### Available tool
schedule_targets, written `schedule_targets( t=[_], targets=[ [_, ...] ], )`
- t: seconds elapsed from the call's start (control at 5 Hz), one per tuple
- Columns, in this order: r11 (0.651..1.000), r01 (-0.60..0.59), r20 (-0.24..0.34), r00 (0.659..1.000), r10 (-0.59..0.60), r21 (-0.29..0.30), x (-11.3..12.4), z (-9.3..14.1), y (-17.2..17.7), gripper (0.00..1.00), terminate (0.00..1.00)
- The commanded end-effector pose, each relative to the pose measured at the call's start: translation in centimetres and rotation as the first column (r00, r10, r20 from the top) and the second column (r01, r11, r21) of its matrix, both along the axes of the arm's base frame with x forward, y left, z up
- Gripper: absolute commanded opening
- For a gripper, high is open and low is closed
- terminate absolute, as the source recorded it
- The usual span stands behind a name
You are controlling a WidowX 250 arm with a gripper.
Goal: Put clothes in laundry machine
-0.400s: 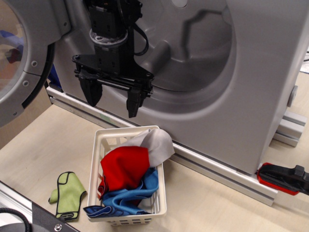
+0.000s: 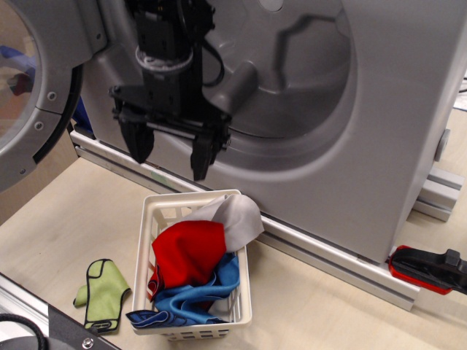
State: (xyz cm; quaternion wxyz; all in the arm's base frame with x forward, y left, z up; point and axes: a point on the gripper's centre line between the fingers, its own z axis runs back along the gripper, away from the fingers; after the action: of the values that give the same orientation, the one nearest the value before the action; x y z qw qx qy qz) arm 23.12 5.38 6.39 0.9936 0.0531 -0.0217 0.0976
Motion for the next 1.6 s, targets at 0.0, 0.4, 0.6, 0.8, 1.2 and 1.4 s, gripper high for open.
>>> schedule_targets(
  t=[0.0, 0.4, 0.6, 0.8, 1.2, 1.4],
  targets=[
    [0.929, 0.351, 0.075, 0.93, -0.361, 0.121, -0.7, -2.1, 0.7, 1.0, 0.0],
    [0.841, 0.54, 0.033, 0.841, -0.54, -0.032, -1.2, -5.7, 0.6, 1.0, 0.0],
    [0.836, 0.537, 0.026, 0.842, -0.538, -0.115, -1.2, -6.7, -0.2, 1.0, 0.0],
    [0.832, 0.519, 0.009, 0.849, -0.528, -0.198, -1.3, -6.9, -0.9, 1.0, 0.0],
    [0.817, 0.48, -0.02, 0.859, -0.512, -0.321, -1.3, -6.9, -2.0, 1.0, 0.0],
    [0.82, 0.482, -0.034, 0.856, -0.515, -0.308, -2.2, -8.1, -2.9, 1.0, 0.0]
  ],
)
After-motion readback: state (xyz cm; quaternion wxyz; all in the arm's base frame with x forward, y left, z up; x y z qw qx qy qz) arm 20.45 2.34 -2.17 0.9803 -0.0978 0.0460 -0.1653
